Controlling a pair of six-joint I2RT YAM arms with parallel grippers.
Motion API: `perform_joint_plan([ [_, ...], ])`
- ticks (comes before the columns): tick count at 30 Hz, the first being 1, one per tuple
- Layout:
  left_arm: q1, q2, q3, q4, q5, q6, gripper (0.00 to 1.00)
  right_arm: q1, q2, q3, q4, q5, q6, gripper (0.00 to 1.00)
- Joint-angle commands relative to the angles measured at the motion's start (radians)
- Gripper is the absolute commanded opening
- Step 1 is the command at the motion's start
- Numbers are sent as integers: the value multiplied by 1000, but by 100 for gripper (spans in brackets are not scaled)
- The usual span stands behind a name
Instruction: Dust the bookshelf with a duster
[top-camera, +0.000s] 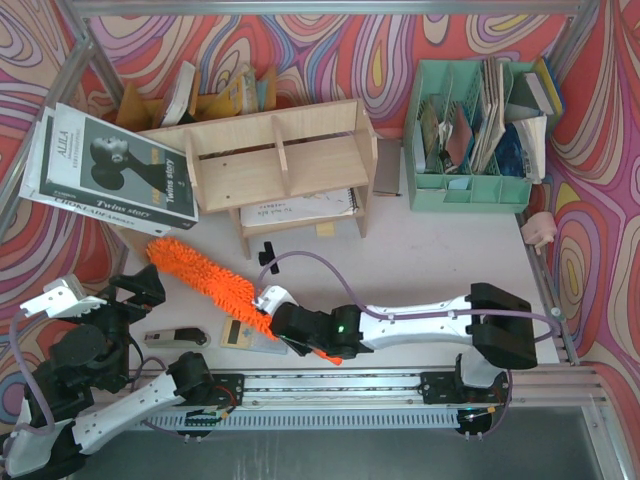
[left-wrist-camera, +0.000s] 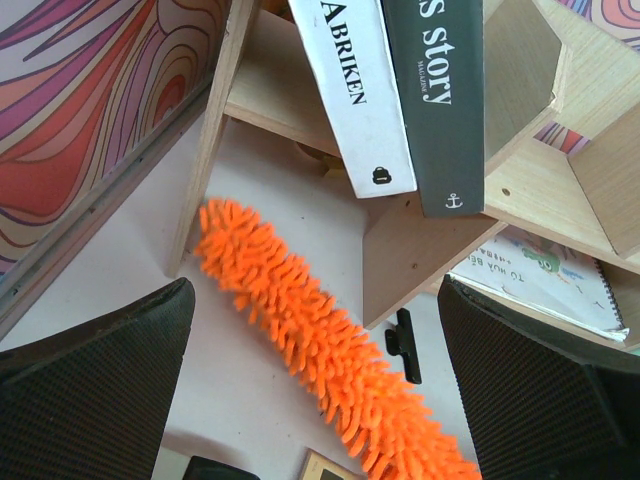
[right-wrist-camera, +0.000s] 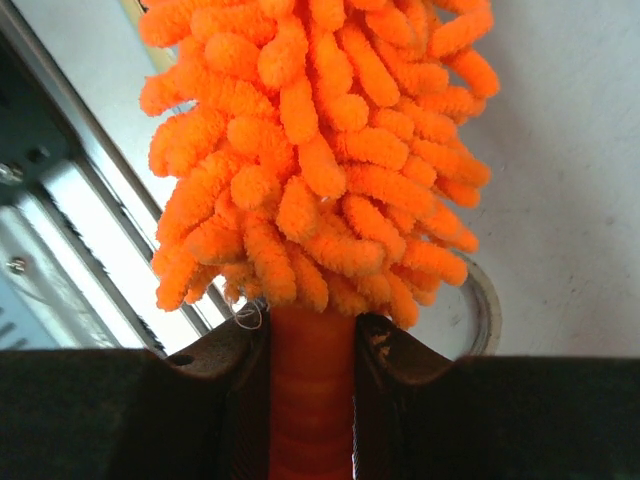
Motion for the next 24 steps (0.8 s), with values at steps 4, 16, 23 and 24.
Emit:
perform_joint_plan([
  [4, -3, 7, -1, 3, -20, 13, 99, 8, 72, 0, 15, 30, 11, 0],
  [16, -3, 2, 0, 0, -20, 10, 98, 8, -36, 117, 31, 64, -42, 0],
  [23, -3, -1, 1, 0, -18, 10, 99, 8, 13, 105, 41, 81, -21, 0],
  [24, -3, -5, 1, 0, -18, 10, 99, 8, 26, 97, 44, 82, -22, 0],
])
